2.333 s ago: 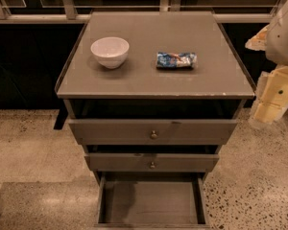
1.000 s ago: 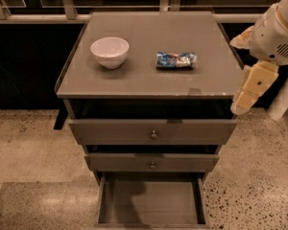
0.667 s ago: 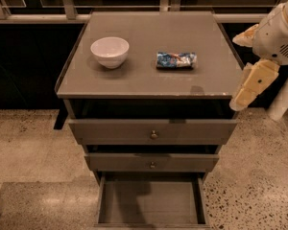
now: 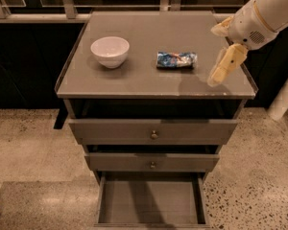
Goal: Place redbull can into bottom drawer
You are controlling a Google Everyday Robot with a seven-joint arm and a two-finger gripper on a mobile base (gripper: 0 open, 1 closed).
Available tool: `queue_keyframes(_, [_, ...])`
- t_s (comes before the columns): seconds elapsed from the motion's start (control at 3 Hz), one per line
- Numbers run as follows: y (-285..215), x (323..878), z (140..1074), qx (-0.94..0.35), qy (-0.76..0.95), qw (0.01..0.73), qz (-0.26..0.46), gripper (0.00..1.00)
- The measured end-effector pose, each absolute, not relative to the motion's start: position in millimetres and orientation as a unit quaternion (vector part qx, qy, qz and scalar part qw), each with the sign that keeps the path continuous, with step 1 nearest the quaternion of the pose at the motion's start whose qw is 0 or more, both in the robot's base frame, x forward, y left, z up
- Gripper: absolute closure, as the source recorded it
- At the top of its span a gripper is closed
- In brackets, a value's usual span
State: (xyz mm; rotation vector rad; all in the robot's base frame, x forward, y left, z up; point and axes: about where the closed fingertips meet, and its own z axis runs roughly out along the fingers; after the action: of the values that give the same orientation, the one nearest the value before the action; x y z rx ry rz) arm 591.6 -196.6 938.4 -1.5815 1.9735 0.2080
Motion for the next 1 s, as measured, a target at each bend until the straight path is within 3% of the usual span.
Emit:
queue_keyframes(0.33, [-181,643,920,-0.598,0.733,0.308,0.101,0.0])
queue_keyframes(1.0, [-185,659,909,-0.582,0.745,0.309,0.104,0.0])
